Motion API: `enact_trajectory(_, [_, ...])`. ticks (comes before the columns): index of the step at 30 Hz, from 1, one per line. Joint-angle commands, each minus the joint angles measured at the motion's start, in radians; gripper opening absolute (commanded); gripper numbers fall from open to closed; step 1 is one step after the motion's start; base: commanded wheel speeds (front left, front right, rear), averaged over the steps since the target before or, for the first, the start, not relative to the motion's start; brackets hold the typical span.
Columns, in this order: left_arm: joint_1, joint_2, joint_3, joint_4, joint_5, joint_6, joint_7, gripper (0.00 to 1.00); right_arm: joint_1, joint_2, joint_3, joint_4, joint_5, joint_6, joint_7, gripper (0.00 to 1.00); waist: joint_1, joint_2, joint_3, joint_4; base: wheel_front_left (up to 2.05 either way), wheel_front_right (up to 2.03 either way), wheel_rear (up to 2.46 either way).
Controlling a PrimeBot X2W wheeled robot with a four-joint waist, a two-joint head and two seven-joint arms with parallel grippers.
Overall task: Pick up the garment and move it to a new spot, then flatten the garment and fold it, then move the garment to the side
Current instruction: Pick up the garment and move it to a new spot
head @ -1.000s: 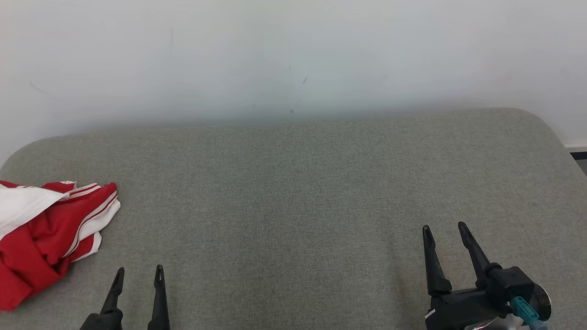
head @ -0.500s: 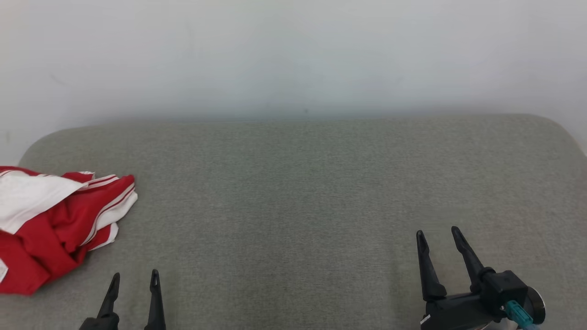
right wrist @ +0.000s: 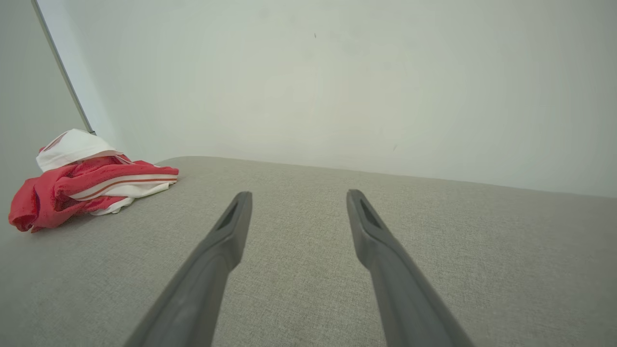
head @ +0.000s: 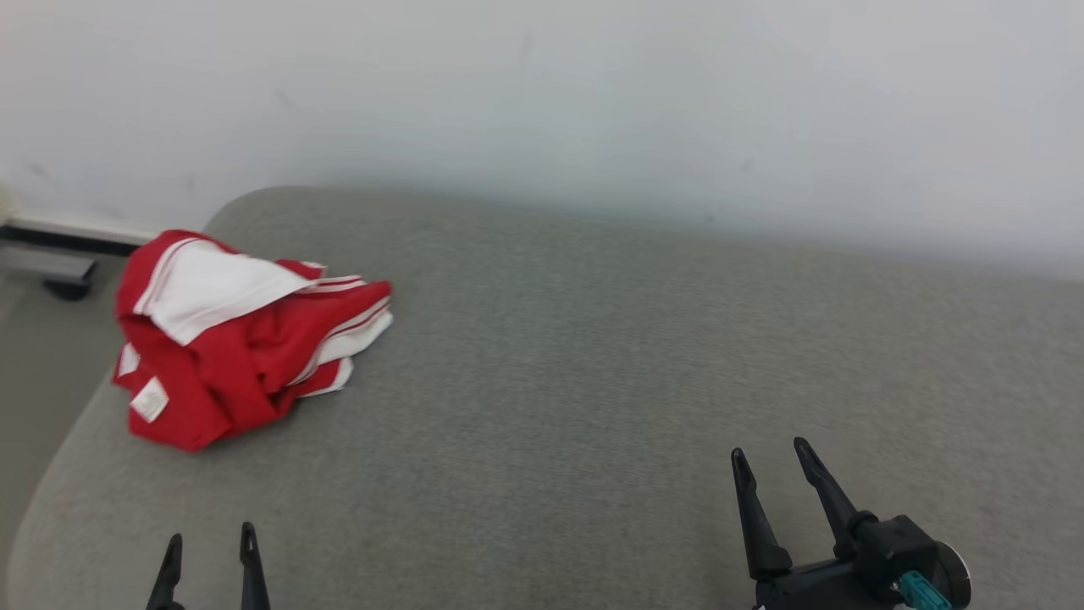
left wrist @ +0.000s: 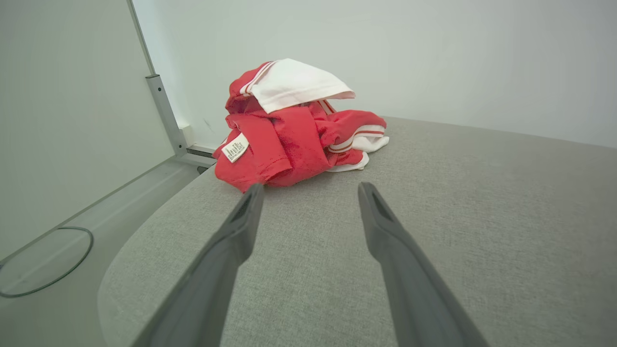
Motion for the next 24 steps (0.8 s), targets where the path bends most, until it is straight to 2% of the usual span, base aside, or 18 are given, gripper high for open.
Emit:
enact_trajectory(1, [0.019, 0.003, 0.007, -0.005, -0.008, 0.006, -0.004, 1.00, 0.008, 0.003, 0.006, 0.001, 0.008, -0.002, -0.001, 1.00, 0.0000, 0.0000, -0.002, 0.113, 0.00, 0.00, 0.00])
enact_trajectory(7, [0.026, 0.003, 0.038, -0.008, -0.003, 0.013, -0.004, 1.00, 0.000, 0.006, 0.024, 0.004, 0.014, -0.002, -0.001, 1.00, 0.0000, 0.0000, 0.003, 0.209, 0.00, 0.00, 0.00])
enact_trajectory(13, [0.033, 0.003, 0.064, -0.008, -0.011, 0.022, -0.004, 1.00, -0.001, 0.008, 0.028, 0.007, 0.017, -0.002, -0.001, 1.00, 0.0000, 0.0000, 0.013, 0.256, 0.00, 0.00, 0.00])
enact_trajectory(18, [0.021, 0.003, 0.066, -0.004, -0.019, 0.027, -0.004, 1.00, 0.003, 0.008, 0.029, 0.013, 0.016, -0.002, -0.001, 1.00, 0.0000, 0.0000, 0.024, 0.256, 0.00, 0.00, 0.00])
enact_trajectory(24, [-0.014, 0.003, 0.079, 0.016, -0.048, 0.019, -0.004, 1.00, -0.016, 0.002, 0.030, 0.012, 0.006, -0.002, -0.001, 1.00, 0.0000, 0.0000, 0.063, 0.213, 0.00, 0.00, 0.00])
